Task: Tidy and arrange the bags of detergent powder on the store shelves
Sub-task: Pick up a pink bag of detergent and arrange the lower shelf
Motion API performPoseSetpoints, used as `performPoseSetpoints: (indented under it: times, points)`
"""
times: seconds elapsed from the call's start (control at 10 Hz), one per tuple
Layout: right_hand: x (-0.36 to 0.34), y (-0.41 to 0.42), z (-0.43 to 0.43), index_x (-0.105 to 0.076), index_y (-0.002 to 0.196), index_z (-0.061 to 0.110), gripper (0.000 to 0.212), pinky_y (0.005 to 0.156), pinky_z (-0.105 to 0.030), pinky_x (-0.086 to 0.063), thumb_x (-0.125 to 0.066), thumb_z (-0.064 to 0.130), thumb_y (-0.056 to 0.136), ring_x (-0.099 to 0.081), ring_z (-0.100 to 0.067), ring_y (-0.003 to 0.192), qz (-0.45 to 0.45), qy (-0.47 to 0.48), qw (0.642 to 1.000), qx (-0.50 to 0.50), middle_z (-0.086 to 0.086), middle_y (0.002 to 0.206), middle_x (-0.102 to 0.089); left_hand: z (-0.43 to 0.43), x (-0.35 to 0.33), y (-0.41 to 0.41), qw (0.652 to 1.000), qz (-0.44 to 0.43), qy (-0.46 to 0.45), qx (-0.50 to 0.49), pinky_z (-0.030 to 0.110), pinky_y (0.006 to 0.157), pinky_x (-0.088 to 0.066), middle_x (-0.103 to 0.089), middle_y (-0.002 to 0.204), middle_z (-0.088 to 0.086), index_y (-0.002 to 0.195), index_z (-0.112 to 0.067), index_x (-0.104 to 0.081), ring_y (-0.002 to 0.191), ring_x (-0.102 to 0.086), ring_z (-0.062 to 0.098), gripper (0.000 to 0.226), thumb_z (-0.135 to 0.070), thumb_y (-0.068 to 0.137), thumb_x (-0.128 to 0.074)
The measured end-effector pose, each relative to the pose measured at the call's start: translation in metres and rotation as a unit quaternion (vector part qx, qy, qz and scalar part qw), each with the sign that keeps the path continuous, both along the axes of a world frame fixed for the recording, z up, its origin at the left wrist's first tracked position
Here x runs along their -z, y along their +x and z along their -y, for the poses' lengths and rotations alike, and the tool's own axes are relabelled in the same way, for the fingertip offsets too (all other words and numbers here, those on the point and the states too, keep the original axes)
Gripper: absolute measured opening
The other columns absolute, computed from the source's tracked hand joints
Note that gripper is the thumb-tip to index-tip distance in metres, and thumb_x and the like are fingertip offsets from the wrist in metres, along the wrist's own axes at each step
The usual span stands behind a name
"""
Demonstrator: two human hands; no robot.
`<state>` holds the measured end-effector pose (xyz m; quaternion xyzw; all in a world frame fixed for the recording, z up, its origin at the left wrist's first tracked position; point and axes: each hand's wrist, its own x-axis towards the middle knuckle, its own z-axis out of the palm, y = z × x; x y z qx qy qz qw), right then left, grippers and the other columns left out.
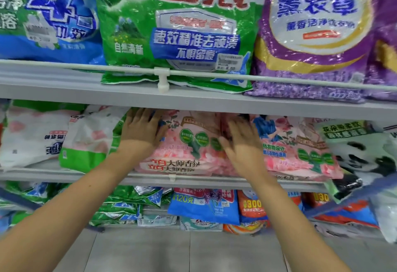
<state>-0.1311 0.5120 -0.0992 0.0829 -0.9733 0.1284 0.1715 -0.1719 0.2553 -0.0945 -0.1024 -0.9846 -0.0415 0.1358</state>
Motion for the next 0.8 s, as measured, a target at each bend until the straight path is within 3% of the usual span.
performPoseSetpoints:
  times: [0.1,0.2,0.3,0.4,0.5,0.6,0.7,0.8]
  points:
    - [-0.002,0.018,-0.084,-0.059,0.116,0.002,0.039,0.090,-0.046,-0.047,-0.043,0.025,0.089,-0.057,-0.035,0.102,-0.084,-0.111,0.986,0.093,-0.018,0.112,-0.063,-0.047,-0.025,0.016,0.995,-0.066,0.065,0.034,0.043,0.075,-0.051,-0.066,0.090,0.026,0.099,0.002,-0.068,0.083,-0.064,0.042,0.024,-0.017,0.089,-0.057]
    - [-0.001,0.021,-0.165,-0.050,0.126,0.001,0.057,0.081,-0.050,-0.050,-0.037,0.036,0.083,-0.055,-0.043,0.103,-0.017,-0.196,0.952,0.233,-0.025,0.116,-0.058,-0.120,-0.035,0.023,0.977,0.040,0.201,0.066,0.032,0.058,-0.045,-0.063,0.074,0.013,0.099,-0.002,-0.066,0.069,-0.063,0.032,0.027,-0.022,0.097,-0.049]
    - [0.011,0.016,-0.211,-0.035,0.139,0.008,0.071,0.086,-0.049,-0.043,-0.041,0.056,0.087,-0.048,-0.045,0.113,0.062,-0.259,0.925,0.271,-0.028,0.126,-0.049,-0.192,-0.027,0.006,0.913,0.191,0.361,-0.004,0.030,0.073,-0.044,-0.064,0.104,0.016,0.113,-0.002,-0.061,0.096,-0.061,0.032,0.039,-0.035,0.097,-0.048]
    - [0.018,0.006,-0.228,-0.022,0.147,0.013,0.066,0.103,-0.047,-0.036,-0.039,0.051,0.095,-0.041,-0.040,0.127,0.164,-0.322,0.895,0.262,-0.022,0.144,-0.037,-0.235,-0.006,-0.013,0.790,0.325,0.520,-0.010,0.027,0.080,-0.039,-0.059,0.111,0.011,0.120,-0.010,-0.055,0.101,-0.057,0.025,0.038,-0.039,0.096,-0.050]
    - [0.027,-0.010,-0.229,-0.014,0.149,0.012,0.067,0.106,-0.042,-0.032,-0.032,0.049,0.097,-0.039,-0.035,0.131,0.234,-0.346,0.879,0.228,-0.017,0.145,-0.038,-0.249,0.022,-0.034,0.744,0.338,0.576,-0.022,0.038,0.089,-0.042,-0.059,0.096,0.005,0.094,-0.019,-0.057,0.097,-0.058,0.026,0.021,-0.040,0.091,-0.058]
    - [0.032,-0.027,-0.224,-0.036,0.137,0.009,0.070,0.094,-0.043,-0.041,-0.047,0.058,0.087,-0.053,-0.029,0.117,0.192,-0.323,0.899,0.227,-0.015,0.126,-0.055,-0.253,0.024,-0.040,0.719,0.319,0.615,-0.039,0.021,0.072,-0.044,-0.061,0.087,0.001,0.096,-0.011,-0.061,0.078,-0.058,0.014,0.012,-0.023,0.092,-0.060]
    - [0.036,-0.031,-0.218,-0.041,0.134,0.011,0.068,0.088,-0.044,-0.048,-0.053,0.056,0.084,-0.059,-0.031,0.108,0.157,-0.283,0.922,0.212,-0.016,0.117,-0.062,-0.249,0.024,-0.040,0.732,0.308,0.606,-0.048,0.015,0.060,-0.043,-0.059,0.099,0.004,0.111,-0.006,-0.059,0.085,-0.058,0.016,0.018,-0.015,0.095,-0.055]
    - [0.028,-0.026,-0.204,-0.048,0.131,0.015,0.061,0.088,-0.044,-0.050,-0.050,0.055,0.085,-0.061,-0.026,0.104,0.122,-0.291,0.933,0.173,-0.010,0.112,-0.065,-0.242,0.024,-0.035,0.786,0.218,0.575,-0.063,0.002,0.066,-0.039,-0.064,0.106,0.012,0.112,0.000,-0.061,0.102,-0.060,0.021,0.025,-0.015,0.092,-0.060]
